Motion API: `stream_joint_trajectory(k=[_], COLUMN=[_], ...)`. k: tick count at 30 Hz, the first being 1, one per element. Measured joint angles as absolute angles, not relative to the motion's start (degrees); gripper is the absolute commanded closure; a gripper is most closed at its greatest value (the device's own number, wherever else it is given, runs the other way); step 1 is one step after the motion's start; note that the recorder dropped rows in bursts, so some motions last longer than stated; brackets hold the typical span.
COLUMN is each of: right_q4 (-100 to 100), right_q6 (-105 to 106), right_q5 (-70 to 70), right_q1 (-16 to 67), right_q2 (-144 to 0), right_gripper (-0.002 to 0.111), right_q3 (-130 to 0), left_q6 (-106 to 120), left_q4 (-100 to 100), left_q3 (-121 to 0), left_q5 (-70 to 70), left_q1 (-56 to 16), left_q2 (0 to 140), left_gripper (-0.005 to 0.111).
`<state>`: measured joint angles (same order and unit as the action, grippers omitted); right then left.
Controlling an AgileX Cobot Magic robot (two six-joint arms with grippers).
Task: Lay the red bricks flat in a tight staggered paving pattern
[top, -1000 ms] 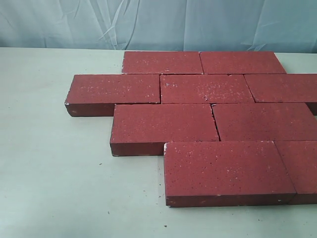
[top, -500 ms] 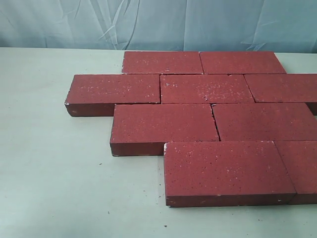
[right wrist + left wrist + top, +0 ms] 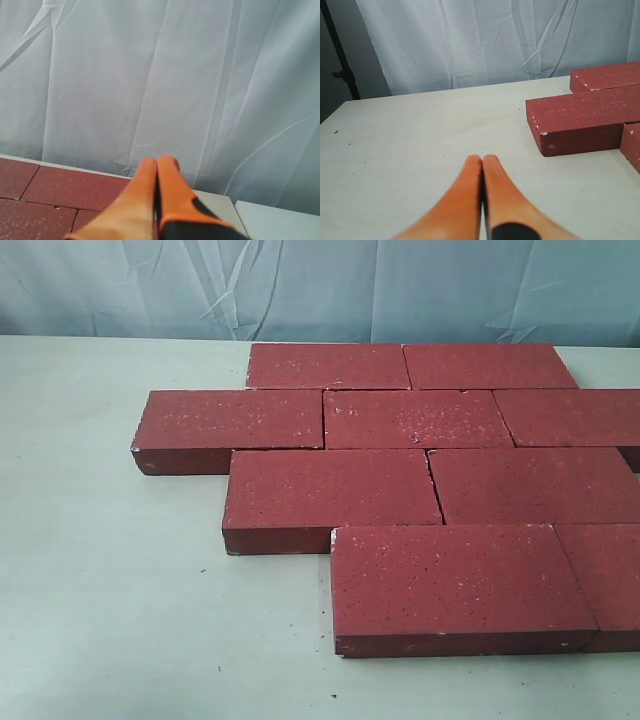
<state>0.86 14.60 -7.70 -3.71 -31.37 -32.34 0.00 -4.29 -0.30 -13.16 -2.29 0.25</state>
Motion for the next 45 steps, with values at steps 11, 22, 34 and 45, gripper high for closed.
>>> stream_joint_trajectory(k=[11,22,34,45], right_q4=[4.8,8.3,3.5,0.6], right_q6=[14.4,14.3,4.1,-0.3], right_q5=[-7.8,-8.6,-13.0,-11.6], right_q1=[-3.7,-3.7,-3.7,-3.7], right_q2=[-18.4,-2.4,-0.4,-0.4], right_gripper=[0.109,0.109,0.109,0.109], right_q3=[-20.7,-6.4,-6.4,-0.5], left_q6=[0.0,0.0,0.0,0.0], left_q4=[-4.3,-4.3,-4.3,-4.3], left_q3=[-0.3,-0.3,-0.3,-0.3], left_q5=[-13.2,-13.2,-13.2,-13.2], left_q1=[-2.3,-2.3,-2.3,-2.3], left_q2=[0.2,0.2,0.2,0.2], left_gripper=[0.107,0.107,0.107,0.107])
